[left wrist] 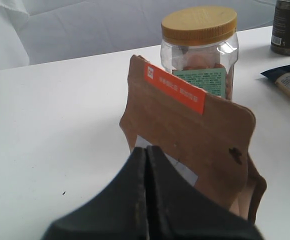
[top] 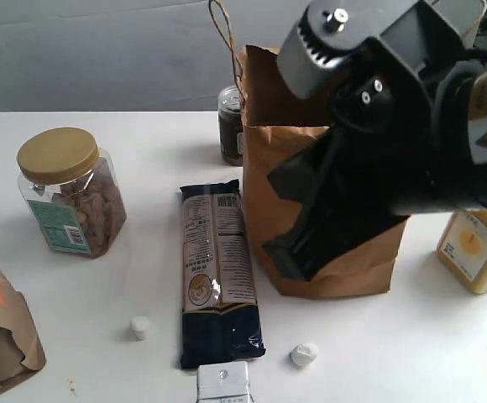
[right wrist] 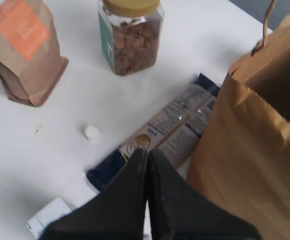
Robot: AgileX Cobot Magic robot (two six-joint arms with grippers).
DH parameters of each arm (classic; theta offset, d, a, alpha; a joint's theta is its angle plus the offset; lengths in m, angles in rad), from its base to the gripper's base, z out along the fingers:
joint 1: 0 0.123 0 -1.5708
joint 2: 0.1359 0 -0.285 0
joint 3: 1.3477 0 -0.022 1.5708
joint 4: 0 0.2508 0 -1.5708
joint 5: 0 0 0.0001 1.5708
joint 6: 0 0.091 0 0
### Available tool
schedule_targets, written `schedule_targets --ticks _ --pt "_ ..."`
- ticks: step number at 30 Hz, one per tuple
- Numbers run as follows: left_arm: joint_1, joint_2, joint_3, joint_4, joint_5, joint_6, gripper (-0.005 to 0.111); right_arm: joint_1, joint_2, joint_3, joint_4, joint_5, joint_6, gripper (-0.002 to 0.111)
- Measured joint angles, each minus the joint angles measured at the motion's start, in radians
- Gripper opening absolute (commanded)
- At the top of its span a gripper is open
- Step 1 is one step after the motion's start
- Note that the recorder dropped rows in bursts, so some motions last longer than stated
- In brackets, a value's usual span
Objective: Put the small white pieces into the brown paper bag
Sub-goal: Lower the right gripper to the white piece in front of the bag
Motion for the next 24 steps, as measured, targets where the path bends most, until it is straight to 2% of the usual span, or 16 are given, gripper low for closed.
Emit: schedule_targets --ticks 5,12,14,17,20,24 --pt "0.000 0.000 0.000 0.000 0.000 0.000 0.000 0.026 0.041 0.066 -0.046 0.034 0.104 0.000" --pt "0.000 0.000 0.000 0.000 0.000 0.000 0.000 0.028 0.155 0.173 -0.003 -0.008 0.142 0.002" --pt "0.000 0.000 0.000 0.000 0.000 0.000 0.000 0.028 0.199 0.181 0.007 -0.013 0.147 0.010" --pt "0.000 0.000 0.000 0.000 0.000 0.000 0.000 0.028 0.279 0.181 0.012 -0.017 0.163 0.029" --pt "0.000 0.000 0.000 0.000 0.000 0.000 0.000 0.028 0.356 0.181 0.016 -0.017 0.190 0.044" --pt "0.000 0.000 0.000 0.000 0.000 0.000 0.000 0.028 0.452 0.181 0.001 -0.019 0.237 0.047"
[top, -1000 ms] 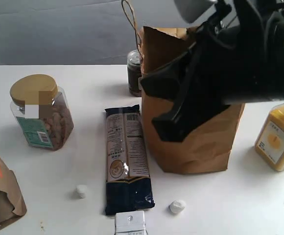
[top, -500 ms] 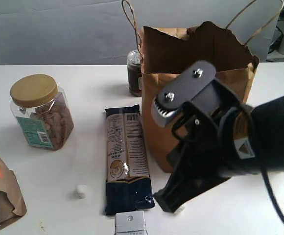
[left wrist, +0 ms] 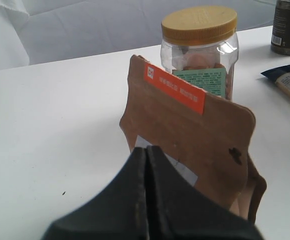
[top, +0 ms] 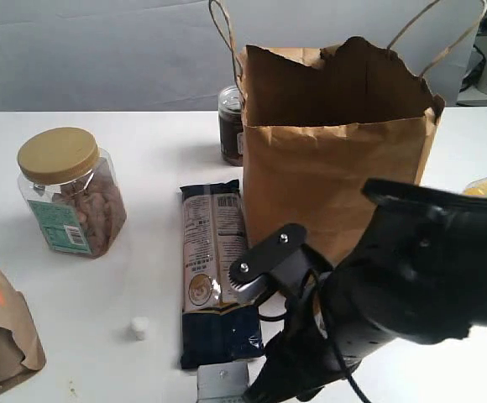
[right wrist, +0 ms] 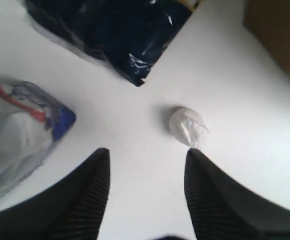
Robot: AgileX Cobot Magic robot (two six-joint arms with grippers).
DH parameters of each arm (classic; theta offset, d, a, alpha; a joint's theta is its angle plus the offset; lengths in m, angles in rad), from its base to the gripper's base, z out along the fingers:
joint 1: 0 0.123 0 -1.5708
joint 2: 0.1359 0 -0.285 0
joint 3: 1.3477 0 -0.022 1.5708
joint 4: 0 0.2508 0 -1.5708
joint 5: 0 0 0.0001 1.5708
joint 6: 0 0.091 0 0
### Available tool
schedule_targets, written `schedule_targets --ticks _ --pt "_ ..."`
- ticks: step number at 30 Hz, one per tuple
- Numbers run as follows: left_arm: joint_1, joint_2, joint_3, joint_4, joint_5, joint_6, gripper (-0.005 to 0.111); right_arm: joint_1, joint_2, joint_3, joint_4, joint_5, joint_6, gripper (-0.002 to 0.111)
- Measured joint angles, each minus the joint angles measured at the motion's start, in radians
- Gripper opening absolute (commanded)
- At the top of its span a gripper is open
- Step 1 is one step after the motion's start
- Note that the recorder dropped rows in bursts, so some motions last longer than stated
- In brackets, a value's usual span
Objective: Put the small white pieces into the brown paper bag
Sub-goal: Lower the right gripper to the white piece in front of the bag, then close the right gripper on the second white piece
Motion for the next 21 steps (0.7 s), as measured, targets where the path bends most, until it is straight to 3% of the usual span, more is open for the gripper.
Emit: schedule_targets --ticks 21 --pt "0.000 0.000 0.000 0.000 0.000 0.000 0.000 0.000 0.092 0.000 -0.303 -0.113 0.342 0.047"
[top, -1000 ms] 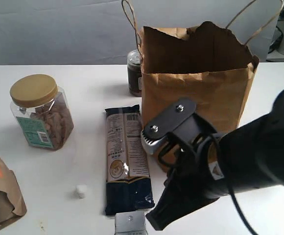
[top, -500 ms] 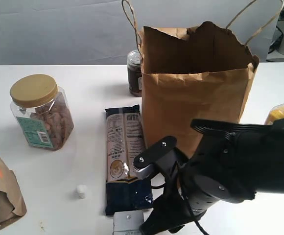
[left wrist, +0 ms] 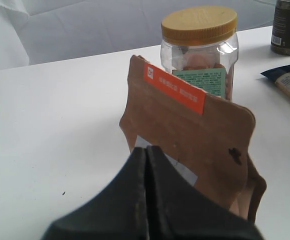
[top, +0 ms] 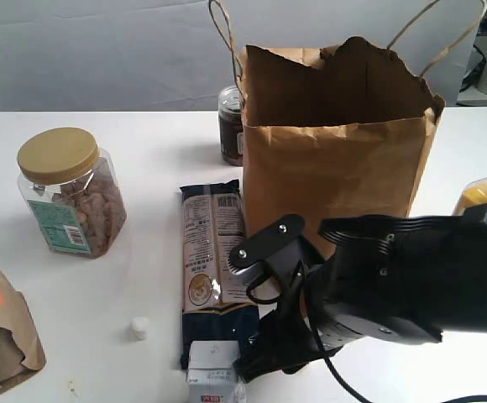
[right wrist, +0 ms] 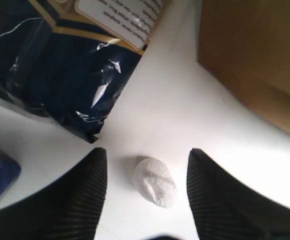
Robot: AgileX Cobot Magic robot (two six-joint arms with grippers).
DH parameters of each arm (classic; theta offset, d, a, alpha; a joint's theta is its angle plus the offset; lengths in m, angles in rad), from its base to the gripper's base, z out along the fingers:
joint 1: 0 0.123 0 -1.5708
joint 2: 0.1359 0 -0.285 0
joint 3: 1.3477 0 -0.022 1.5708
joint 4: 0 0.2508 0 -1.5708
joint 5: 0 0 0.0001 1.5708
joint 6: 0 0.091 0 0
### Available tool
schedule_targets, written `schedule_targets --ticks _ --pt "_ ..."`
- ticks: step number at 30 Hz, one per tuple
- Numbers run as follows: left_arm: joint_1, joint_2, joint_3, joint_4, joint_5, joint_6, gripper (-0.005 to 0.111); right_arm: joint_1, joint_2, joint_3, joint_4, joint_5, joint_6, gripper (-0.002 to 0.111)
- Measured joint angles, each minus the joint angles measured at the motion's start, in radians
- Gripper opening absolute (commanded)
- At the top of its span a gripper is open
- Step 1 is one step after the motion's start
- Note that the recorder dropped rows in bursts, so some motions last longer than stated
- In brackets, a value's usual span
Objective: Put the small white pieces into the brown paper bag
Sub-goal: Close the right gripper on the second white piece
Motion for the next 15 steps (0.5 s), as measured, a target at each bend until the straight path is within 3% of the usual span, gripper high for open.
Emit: schedule_targets --ticks 9,15 --pt "0.000 0.000 0.000 0.000 0.000 0.000 0.000 0.000 0.000 0.000 0.009 0.024 0.008 0.047" --pt "0.000 0.000 0.000 0.000 0.000 0.000 0.000 0.000 0.000 0.000 0.029 0.024 0.010 0.053"
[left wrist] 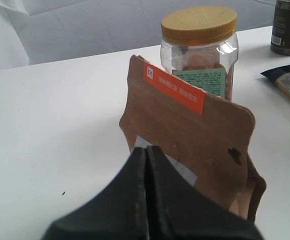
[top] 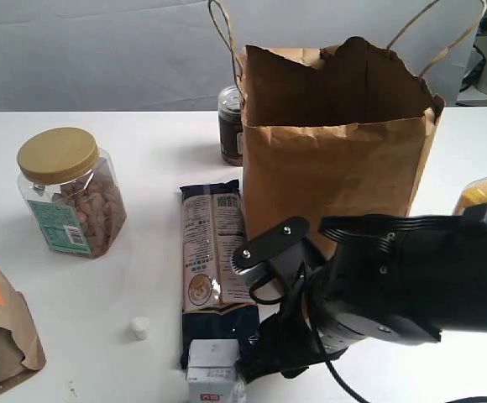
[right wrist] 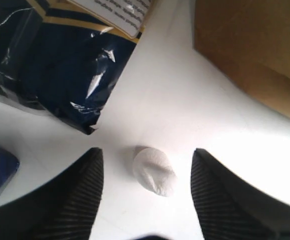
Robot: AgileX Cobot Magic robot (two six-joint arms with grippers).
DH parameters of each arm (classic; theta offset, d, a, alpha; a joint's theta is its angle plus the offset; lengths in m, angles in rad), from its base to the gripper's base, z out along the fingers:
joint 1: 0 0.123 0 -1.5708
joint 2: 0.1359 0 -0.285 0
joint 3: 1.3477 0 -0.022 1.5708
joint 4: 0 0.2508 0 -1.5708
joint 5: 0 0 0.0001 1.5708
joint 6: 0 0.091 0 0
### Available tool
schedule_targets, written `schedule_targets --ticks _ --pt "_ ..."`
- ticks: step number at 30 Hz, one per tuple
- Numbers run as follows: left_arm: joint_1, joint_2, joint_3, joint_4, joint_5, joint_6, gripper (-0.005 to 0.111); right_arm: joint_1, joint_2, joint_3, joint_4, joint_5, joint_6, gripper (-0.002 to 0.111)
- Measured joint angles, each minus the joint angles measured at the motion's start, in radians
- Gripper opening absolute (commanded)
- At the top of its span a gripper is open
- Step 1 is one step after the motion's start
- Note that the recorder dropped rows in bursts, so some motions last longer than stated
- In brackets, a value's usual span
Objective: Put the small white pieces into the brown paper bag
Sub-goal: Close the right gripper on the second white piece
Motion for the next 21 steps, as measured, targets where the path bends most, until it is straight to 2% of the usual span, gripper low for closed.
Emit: schedule_targets --ticks 6,15,21 --pt "0.000 0.000 0.000 0.000 0.000 0.000 0.000 0.000 -0.026 0.002 0.018 0.022 -0.004 0.053" --pt "0.000 0.000 0.000 0.000 0.000 0.000 0.000 0.000 -0.200 0.002 0.021 0.072 -0.006 0.053" --pt "0.000 0.000 0.000 0.000 0.000 0.000 0.000 -0.008 -0.165 0.004 -0.001 0.119 0.040 0.053"
